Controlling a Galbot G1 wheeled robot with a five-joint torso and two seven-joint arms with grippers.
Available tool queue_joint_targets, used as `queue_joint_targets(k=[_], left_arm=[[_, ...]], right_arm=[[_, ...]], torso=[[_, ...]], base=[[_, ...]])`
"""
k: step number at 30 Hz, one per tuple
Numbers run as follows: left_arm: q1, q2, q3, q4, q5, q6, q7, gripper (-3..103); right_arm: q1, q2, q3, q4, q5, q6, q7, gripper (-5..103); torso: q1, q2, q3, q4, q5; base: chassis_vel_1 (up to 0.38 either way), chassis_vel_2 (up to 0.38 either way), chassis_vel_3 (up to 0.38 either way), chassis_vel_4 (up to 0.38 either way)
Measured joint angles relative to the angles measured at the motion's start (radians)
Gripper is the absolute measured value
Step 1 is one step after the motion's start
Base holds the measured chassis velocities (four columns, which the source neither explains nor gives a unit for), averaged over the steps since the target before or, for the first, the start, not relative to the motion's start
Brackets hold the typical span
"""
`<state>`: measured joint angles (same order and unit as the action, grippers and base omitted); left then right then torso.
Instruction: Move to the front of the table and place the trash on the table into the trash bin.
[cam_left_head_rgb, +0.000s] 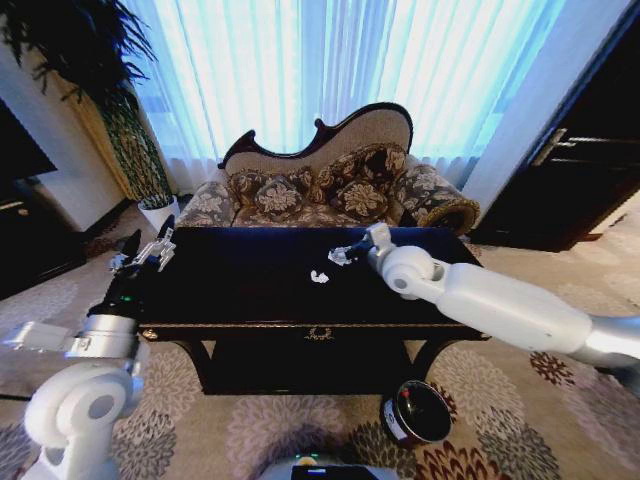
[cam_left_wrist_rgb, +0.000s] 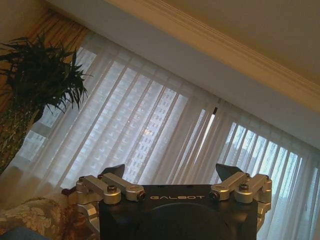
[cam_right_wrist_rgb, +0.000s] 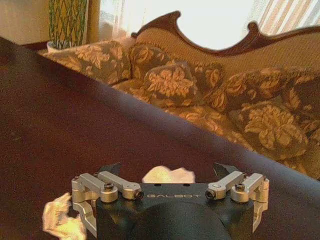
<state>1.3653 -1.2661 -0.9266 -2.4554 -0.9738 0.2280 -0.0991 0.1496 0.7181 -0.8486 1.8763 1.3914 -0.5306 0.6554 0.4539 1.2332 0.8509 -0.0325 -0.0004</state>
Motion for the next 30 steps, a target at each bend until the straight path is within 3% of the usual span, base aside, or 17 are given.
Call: queue_joint_targets(k=[15,29,30], left_arm=[[-0.012,0.013,0.006,0.025,-0.001,-0.011,0.009,100],[-0.014,0.013,0.007,0.035,0.0,-0.016,0.011,100],[-0.014,0.013,0.008,0.035,0.001,-0.016,0.011,100]], right_arm=[[0.023,0.112,-0.06,-0.093,0.027,-0.021,0.069,100],[0.007,0.119,-0.072,-0.156,-0.008,-0.026,0.062,101],[0.001,0.116,-0.072,-0.159,-0.015,-0.023,0.053,97]], torso=[[0.0,0.0,0.0,0.0,0.0001],[0.0,0.0,0.0,-0.0001,0.0002],[0.0,0.0,0.0,0.0,0.0002]], base=[[0.0,0.0,0.0,0.0],[0.0,0.0,0.0,0.0],[0.0,0.0,0.0,0.0]])
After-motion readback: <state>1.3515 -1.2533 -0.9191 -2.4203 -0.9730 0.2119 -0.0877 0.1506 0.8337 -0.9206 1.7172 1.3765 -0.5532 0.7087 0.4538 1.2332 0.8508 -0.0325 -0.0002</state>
